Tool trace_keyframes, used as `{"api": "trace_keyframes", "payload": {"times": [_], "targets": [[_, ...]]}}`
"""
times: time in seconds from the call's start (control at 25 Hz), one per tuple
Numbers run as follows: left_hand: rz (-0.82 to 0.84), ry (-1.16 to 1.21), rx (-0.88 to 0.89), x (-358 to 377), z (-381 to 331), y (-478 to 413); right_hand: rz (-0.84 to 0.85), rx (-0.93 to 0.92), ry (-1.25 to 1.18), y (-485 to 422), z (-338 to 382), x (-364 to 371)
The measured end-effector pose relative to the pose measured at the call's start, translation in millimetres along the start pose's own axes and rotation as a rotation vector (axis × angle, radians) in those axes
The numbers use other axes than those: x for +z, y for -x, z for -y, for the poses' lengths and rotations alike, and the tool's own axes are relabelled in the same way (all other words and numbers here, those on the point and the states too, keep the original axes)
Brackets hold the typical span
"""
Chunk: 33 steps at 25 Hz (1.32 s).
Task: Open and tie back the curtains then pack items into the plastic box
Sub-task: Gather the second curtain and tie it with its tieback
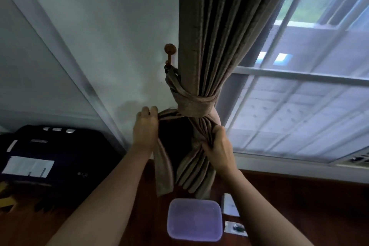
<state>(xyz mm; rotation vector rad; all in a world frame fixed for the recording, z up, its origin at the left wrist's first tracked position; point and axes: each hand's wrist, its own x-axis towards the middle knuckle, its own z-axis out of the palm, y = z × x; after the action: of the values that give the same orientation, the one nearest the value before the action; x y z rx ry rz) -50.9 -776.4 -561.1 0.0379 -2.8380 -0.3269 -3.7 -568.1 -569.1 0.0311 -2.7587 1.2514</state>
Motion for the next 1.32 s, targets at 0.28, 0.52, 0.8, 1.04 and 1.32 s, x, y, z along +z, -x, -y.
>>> {"api": "trace_keyframes", "payload": {"times": [0.28,0.52,0.8,1.04,1.32], "targets": [[0.326,0.159,0.194,17.5,-51.5,52.1,-0.003,-0.008,-0.094,17.3,7.8,6.3],[0.295,0.227,0.107,14.1,-37.5,53.7,-0.058,-0.071,0.062,23.7,-14.4,-0.2],[0.401,0.344,0.005,-14.5,-36.3,48.1,0.277,0.0,0.193,8.4,-14.8,-11.3],[0.327,0.313,-0.064,-36.2,-37.4,45.0,0.318,0.09,0.29,15.7,-7.3,-35.1],[0.399,0.229,-0.132,-49.6,-58.6,78.7,0.193,0.223,0.24,78.2,-13.1,-73.3]]}}
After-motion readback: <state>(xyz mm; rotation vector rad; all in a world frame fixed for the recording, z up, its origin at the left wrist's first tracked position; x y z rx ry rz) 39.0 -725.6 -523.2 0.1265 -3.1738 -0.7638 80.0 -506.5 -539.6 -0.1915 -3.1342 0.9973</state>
